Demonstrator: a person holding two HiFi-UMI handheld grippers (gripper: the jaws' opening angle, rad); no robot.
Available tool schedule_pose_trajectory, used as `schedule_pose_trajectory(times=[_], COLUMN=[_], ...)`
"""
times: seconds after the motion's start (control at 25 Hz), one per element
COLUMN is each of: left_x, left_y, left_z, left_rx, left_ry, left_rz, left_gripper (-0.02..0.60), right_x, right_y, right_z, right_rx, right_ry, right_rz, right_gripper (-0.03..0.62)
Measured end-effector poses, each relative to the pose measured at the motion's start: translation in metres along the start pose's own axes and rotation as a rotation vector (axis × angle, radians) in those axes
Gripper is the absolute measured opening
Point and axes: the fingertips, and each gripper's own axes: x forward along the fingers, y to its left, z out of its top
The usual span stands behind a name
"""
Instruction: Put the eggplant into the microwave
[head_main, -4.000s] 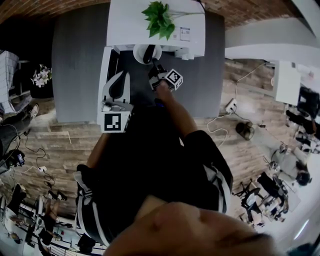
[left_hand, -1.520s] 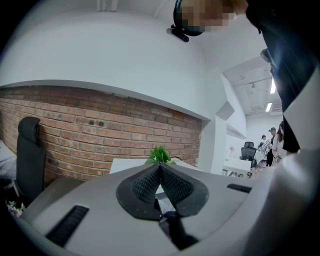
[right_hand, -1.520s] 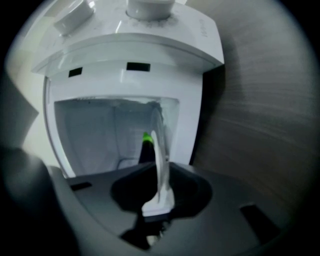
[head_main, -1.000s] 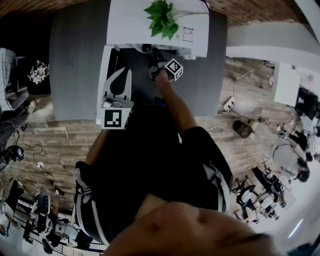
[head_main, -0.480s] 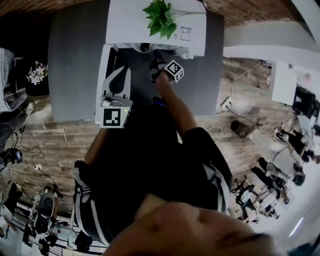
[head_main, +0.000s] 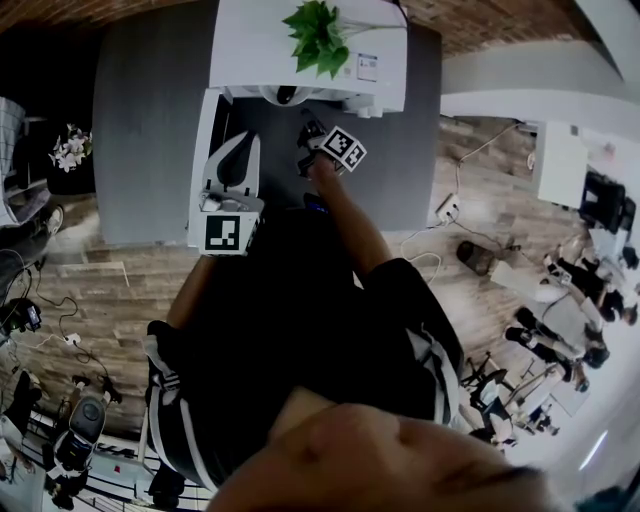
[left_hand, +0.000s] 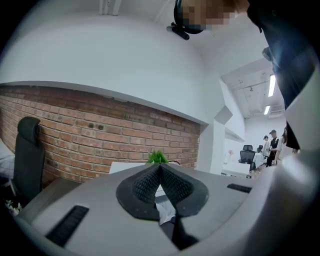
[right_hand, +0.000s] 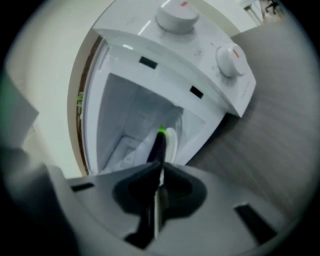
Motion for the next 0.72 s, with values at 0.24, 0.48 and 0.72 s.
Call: schedule_pose_trajectory(times=[0.24,0.48,0.72], left_x=[-0.003,-0.002,-0.001], left_y=[0.001,0.004,0.009], left_z=[0.0,0.001,-0.001], left_rx=[0.006,0.005,-0.005], left_ry=[0.002,-0.012,-0.005], left_rz=[-0.004,-0.001,0.001], left_gripper=[0.035,0.035,0.035], right_x=[-0.012,-0.007,0.01], right_y=[0.019,0.031,0.026], right_z=[-0.006,-0.012,-0.026], right_rx=[-0.385,-0.739,-0.804], right_ry=[0.047,0.081,0.121], right_rz=[-0.127,-0.255,-0.285], right_gripper=[0.037,0.037,0.037])
